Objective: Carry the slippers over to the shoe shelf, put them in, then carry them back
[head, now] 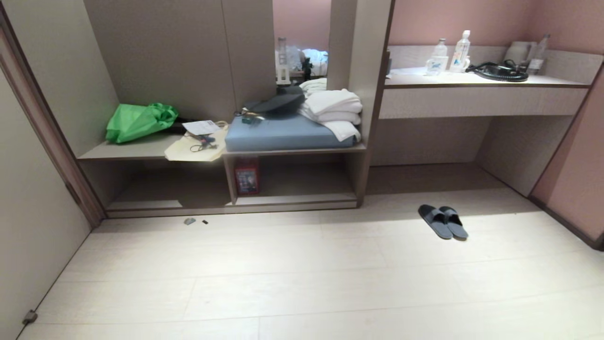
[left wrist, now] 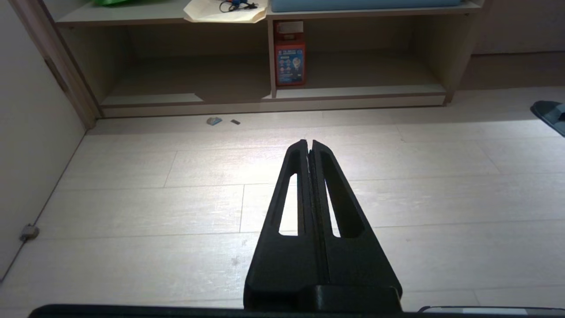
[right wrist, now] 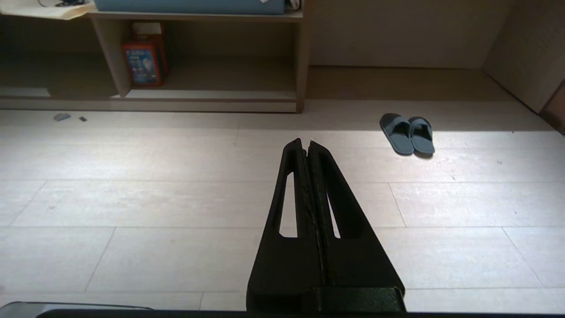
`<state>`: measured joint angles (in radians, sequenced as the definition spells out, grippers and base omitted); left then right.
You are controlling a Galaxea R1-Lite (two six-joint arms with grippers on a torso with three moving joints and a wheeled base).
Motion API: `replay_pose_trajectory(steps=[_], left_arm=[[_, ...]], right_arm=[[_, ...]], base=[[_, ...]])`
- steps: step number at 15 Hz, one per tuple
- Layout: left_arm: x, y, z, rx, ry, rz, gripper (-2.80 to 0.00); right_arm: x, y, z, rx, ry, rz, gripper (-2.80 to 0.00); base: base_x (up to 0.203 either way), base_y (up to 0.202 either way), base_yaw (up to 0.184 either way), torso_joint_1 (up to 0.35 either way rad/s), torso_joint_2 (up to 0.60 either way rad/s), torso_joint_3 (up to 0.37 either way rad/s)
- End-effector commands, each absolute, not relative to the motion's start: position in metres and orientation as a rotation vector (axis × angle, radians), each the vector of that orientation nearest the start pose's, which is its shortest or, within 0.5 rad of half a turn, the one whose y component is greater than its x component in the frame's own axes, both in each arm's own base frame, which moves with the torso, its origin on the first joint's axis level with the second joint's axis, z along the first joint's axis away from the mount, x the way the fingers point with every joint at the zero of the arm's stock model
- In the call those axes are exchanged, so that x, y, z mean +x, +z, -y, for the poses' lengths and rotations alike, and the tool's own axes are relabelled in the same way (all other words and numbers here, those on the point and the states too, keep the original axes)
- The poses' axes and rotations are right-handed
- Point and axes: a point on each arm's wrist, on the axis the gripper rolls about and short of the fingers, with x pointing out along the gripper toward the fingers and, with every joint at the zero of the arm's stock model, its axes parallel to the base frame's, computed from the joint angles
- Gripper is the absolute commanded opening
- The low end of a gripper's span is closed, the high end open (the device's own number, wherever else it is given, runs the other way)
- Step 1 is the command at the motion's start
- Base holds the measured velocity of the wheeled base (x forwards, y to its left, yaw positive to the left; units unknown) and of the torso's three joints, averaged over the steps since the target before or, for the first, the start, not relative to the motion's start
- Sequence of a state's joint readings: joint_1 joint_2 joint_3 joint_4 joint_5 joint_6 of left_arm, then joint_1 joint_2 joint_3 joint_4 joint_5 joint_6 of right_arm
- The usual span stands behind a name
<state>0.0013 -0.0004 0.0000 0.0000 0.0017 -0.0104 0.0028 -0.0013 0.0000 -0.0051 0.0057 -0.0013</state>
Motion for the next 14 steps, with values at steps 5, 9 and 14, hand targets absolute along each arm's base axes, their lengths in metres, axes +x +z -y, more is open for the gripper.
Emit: replay_pose_trajectory(steps=[5, 9, 14], left_arm=[[-0.0228, 0.0755, 0.0, -0.011, 0.003, 0.0, -2.8], [-0.0228, 0.0755, 0.0, -0.011, 0.003, 0.0, -2.8], [-0.0228, 0.0755, 0.0, -0.011, 0.003, 0.0, -2.8]], right_arm=[[-0.0229, 0.0759, -0.0001, 0.0, 0.009, 0.006, -2.8], [-0.0229, 0.0759, -0.0001, 0.002, 0.009, 0.006, -2.8], [-0.0229, 0.0759, -0.0001, 0.002, 0.009, 0.006, -2.8]], base=[[-0.197, 0.0, 0.001, 0.003, 0.0, 0.004], [-0.196, 0.0, 0.002, 0.001, 0.0, 0.0], [-0.197, 0.0, 0.001, 0.002, 0.0, 0.003]])
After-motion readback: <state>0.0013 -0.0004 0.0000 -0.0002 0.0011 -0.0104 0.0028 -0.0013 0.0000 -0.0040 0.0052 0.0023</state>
